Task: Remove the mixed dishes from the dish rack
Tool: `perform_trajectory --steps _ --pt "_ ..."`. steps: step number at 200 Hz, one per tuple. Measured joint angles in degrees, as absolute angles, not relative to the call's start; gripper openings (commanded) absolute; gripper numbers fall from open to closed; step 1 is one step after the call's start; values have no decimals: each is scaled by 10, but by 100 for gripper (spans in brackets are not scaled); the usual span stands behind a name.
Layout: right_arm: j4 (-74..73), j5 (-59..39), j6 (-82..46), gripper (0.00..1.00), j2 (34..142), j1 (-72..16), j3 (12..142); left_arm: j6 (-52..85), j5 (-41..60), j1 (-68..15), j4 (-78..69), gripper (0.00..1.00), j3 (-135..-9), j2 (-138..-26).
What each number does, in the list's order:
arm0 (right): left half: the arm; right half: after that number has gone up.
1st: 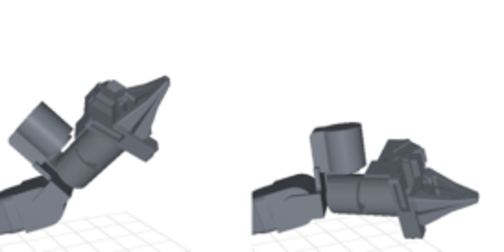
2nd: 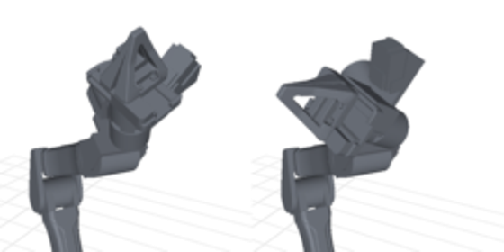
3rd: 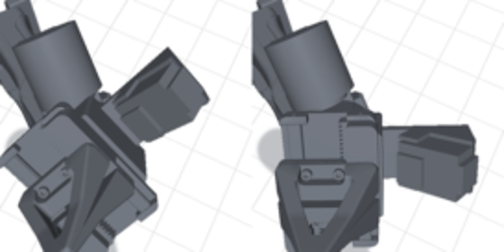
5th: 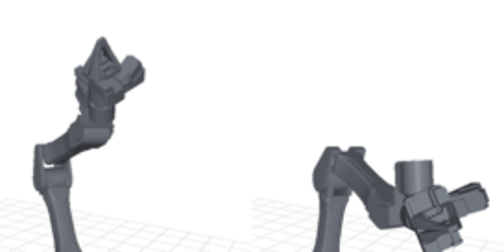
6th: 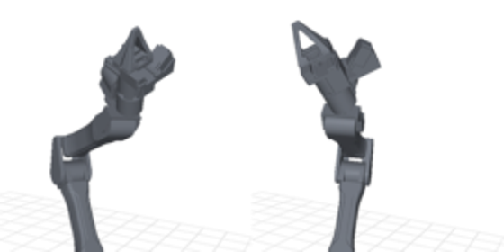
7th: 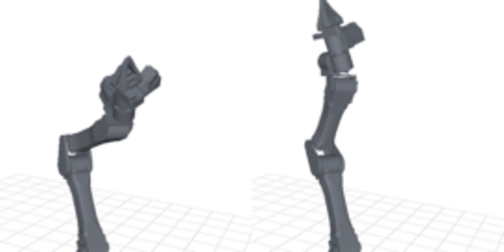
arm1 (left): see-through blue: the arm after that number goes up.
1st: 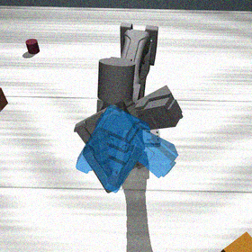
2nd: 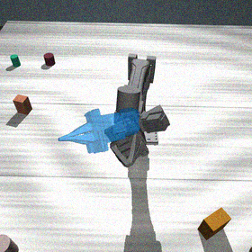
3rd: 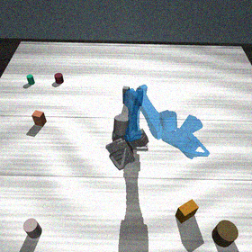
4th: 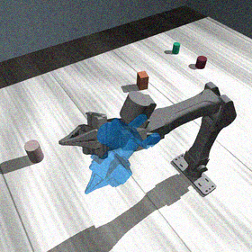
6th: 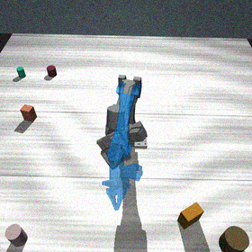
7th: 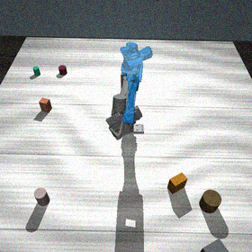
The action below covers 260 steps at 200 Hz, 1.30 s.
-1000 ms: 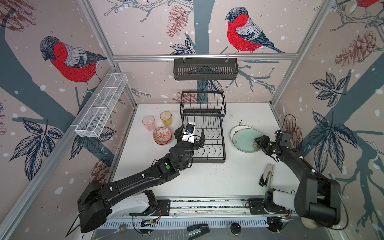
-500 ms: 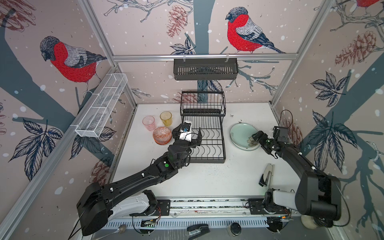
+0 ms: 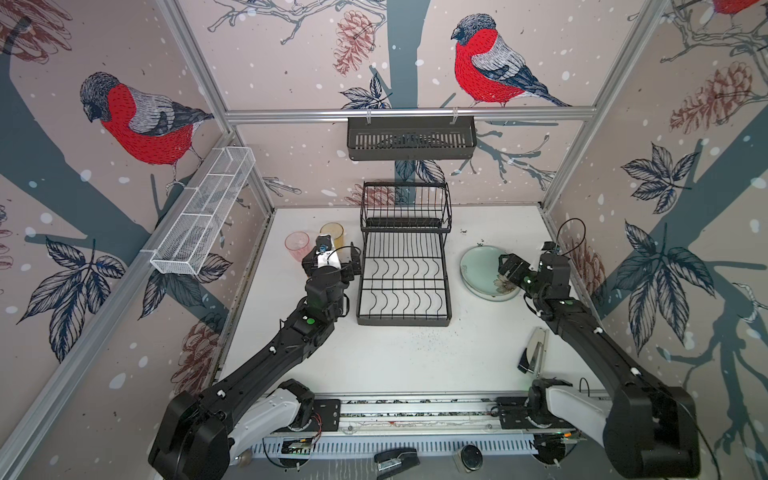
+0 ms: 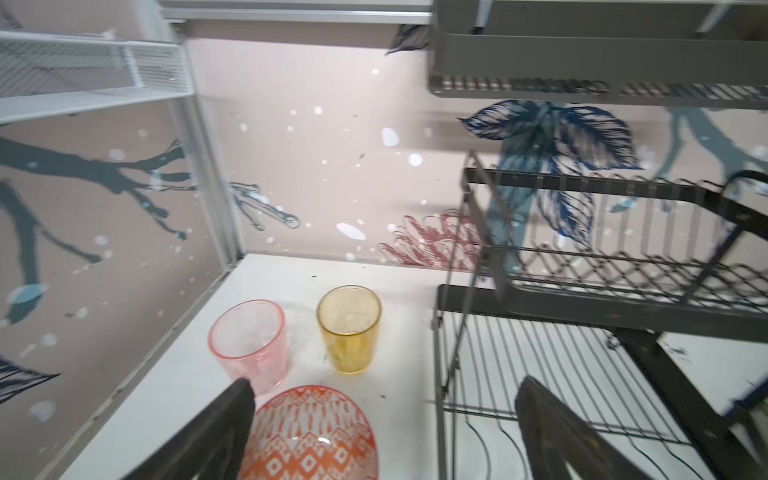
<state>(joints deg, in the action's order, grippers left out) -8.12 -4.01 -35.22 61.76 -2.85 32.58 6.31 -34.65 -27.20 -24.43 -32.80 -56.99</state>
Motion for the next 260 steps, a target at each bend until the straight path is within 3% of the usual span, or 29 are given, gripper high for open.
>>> perform_trajectory --steps 112,202,260 --pt "-383 223 -242 100 533 -90 165 27 -343 -127 -429 98 -195 -634" --pt "-540 298 -160 100 572 -86 93 30 -311 -86 -564 97 -150 -731" --pt "-588 324 -150 99 652 -42 89 20 -317 -82 -633 97 -119 -762"
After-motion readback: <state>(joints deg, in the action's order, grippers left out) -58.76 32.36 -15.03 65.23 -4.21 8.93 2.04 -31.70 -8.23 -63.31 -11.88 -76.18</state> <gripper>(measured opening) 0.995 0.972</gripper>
